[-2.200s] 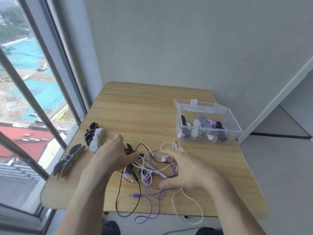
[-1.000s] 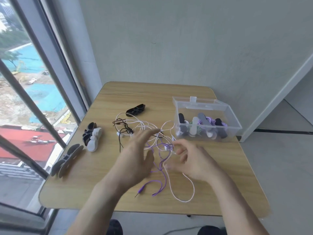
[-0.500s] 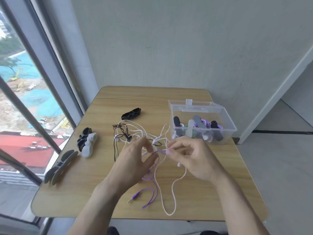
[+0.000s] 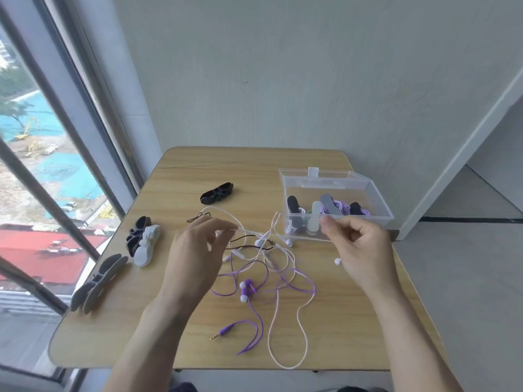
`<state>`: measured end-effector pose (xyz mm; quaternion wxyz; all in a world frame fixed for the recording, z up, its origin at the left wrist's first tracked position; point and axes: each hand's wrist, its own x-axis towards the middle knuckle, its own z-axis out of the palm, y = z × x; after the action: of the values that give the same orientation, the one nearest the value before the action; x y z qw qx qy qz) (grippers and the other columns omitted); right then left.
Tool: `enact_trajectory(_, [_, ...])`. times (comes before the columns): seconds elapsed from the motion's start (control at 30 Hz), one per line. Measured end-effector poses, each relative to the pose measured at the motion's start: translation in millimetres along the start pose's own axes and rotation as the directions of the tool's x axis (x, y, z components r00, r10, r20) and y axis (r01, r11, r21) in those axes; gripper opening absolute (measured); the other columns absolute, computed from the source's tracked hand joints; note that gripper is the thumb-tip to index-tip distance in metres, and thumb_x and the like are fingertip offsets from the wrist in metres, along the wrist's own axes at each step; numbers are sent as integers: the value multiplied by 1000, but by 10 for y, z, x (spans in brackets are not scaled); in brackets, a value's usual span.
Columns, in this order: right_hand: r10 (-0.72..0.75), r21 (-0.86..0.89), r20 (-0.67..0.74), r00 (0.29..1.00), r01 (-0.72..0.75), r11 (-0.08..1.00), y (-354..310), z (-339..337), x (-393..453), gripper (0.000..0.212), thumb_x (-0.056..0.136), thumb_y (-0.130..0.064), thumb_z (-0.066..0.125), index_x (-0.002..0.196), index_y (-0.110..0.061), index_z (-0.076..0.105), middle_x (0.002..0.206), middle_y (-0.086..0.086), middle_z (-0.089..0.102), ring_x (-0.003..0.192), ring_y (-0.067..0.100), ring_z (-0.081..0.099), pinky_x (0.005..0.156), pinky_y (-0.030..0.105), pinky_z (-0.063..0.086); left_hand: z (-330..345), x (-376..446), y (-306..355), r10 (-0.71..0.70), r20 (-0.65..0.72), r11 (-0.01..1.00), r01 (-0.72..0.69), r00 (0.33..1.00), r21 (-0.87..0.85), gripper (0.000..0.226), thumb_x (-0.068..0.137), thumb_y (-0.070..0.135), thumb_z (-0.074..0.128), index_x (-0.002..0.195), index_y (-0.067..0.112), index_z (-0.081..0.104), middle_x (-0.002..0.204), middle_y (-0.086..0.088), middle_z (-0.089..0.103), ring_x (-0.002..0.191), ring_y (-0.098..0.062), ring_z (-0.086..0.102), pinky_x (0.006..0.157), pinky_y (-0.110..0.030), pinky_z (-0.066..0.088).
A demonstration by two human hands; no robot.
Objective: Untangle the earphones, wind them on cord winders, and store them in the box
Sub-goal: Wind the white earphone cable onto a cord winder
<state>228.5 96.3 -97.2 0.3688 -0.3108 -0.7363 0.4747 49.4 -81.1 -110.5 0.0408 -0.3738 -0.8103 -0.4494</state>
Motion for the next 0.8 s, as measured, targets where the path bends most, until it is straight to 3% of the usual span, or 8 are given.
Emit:
enact_trajectory(0.1, [7,-14,21,1000,-7,1000,-43,7,10,42,89,-52,57,73,-16,72,57,-20,62,56,-1,55,63,20,43,-62,-16,148,-18,-124,993,3,992,-116,19,90,17,71,89,35,74,78,21,67,78,-6,60,68,-11,40])
enact_trajectory(0.2, [-53,-9,54,997,54,999,-11,82,-11,44,90,-66,56,90,-25,73,81,-21,71,80,0,64,78,26,46,-49,-60,247,21,-157,988,-44,987,-146,19,87,17,75,91,35,76,82,18,68,86,-8,63,82,-27,47])
enact_trajectory(0.33, [-235,57,242,942,228,972,-70,289,-154,67,69,-59,81,126,-31,60,123,-15,66,117,11,62,93,22,49,9,-143,387,20,57,941,0,998,-338,18,88,17,73,92,33,78,66,11,70,68,-8,67,68,-22,50])
enact_trajectory(0.47, [-143,81,473,869,119,990,-131,482,-237,45,76,-24,87,114,-39,67,97,-7,73,84,10,67,79,33,54,47,-198,455,50,174,934,16,983,-357,18,87,17,74,89,34,79,74,17,72,69,-9,67,66,-17,49])
enact_trajectory(0.57, [-101,64,449,888,81,995,-92,478,-221,19,89,-23,75,105,-33,74,78,3,70,65,24,57,60,39,46,19,-165,402,45,220,951,26,974,-307,14,87,22,74,86,36,78,77,19,71,72,-9,62,67,-18,47])
enact_trajectory(0.63, [-135,47,414,900,127,991,-81,489,-233,8,93,-23,72,97,-27,76,65,-9,62,57,8,46,56,26,36,-22,-129,376,29,282,954,57,959,-293,9,88,27,73,87,35,78,76,19,70,73,-7,60,65,-17,44])
enact_trajectory(0.7, [-146,56,354,924,135,989,-85,518,-249,8,93,-18,70,95,-23,76,64,-19,61,57,3,52,58,16,37,-64,-110,382,49,312,958,44,949,-284,8,88,26,74,90,31,78,75,24,69,73,-1,59,65,-11,41])
enact_trajectory(0.8, [-135,112,313,940,105,988,-94,559,-269,10,92,-17,71,94,-25,77,60,-7,62,57,4,53,56,24,41,-114,-103,393,51,285,962,30,957,-272,9,84,25,78,92,29,77,78,25,71,80,3,63,71,-7,40])
